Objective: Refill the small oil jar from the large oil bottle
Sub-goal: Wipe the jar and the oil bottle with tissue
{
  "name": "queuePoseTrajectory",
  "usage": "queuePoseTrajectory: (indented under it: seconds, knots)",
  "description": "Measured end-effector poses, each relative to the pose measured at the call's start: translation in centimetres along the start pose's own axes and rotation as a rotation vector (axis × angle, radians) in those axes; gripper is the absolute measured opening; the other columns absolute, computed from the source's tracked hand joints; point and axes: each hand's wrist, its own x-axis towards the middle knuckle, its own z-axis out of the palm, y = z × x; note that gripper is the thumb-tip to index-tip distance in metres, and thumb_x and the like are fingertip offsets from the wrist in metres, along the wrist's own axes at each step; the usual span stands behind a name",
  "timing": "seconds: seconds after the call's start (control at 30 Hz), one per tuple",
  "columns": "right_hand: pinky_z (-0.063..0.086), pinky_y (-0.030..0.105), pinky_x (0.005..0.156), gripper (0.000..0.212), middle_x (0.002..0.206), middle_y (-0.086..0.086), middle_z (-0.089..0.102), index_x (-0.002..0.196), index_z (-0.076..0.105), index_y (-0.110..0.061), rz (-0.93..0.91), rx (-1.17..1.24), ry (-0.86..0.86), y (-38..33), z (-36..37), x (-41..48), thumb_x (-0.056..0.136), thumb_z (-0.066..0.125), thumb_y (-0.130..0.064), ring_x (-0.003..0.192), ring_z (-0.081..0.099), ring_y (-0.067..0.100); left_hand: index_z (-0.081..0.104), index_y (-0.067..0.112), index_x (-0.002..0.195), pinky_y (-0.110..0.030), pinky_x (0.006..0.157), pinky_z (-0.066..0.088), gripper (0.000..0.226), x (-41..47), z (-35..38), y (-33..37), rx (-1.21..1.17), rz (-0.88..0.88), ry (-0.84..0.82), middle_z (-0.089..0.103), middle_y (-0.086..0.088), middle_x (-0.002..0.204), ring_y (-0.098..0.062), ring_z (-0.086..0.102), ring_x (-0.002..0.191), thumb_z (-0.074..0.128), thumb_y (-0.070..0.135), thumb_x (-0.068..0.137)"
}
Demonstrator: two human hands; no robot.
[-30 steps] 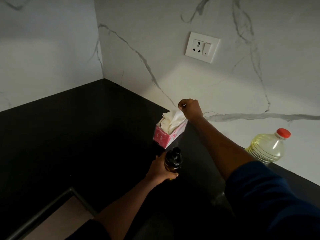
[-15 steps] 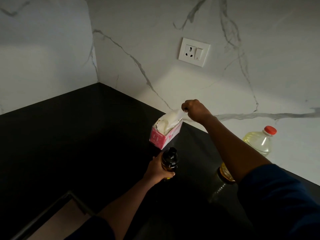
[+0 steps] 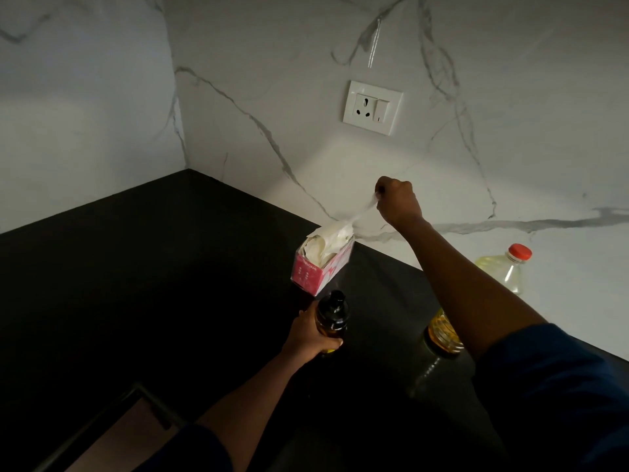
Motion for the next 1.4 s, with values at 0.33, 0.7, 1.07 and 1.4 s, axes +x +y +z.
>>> queuePoseTrajectory:
  seconds: [0.33,0.7,1.07,1.4]
  knots:
    - [0.048,0.036,0.074,0.018,0.086,0.010,0.058,0.091,0.059,-0.007,0.479,0.522,0.004,1.1,-0.2,-1.1,0.086,0.042,-0.004,0.086,0.057,0.028,0.035,0.024,0.137,-0.032,0.106,0.033,0.091,0.2,0.3,-0.4,0.001,0.015,0.019,0.049,0.001,0.133,-0.019,0.042,0.128,0.083,0.014,0.061]
    - [0.047,0.045,0.096,0.016,0.098,0.015,0.059,0.099,0.060,0.000,0.737,0.934,-0.167,3.7,1.0,-5.9,0.092,0.049,-0.009,0.094,0.056,0.028,0.037,0.022,0.137,-0.031,0.105,0.034,0.087,-0.6,0.6,-0.4,-0.013,0.046,0.041,0.051,0.001,0.128,-0.017,0.045,0.124,0.082,0.012,0.063]
    - [0.047,0.034,0.082,0.008,0.096,0.013,0.059,0.098,0.056,-0.002,0.844,0.930,-0.040,5.2,1.5,-11.0,0.094,0.052,-0.008,0.092,0.059,0.025,0.040,0.023,0.130,-0.038,0.108,0.036,0.083,-1.3,2.0,-0.9,0.011,0.051,0.044,0.054,0.000,0.126,-0.020,0.046,0.124,0.083,0.017,0.059]
    - [0.045,0.009,0.071,0.019,0.093,0.019,0.067,0.101,0.063,0.006,-0.059,0.282,0.200,2.6,3.7,-20.1,0.084,0.055,0.011,0.080,0.066,0.026,0.042,0.019,0.130,-0.034,0.104,0.038,0.082,-2.0,2.8,-0.6,0.032,0.049,0.079,0.057,-0.002,0.123,-0.020,0.050,0.120,0.083,0.017,0.060]
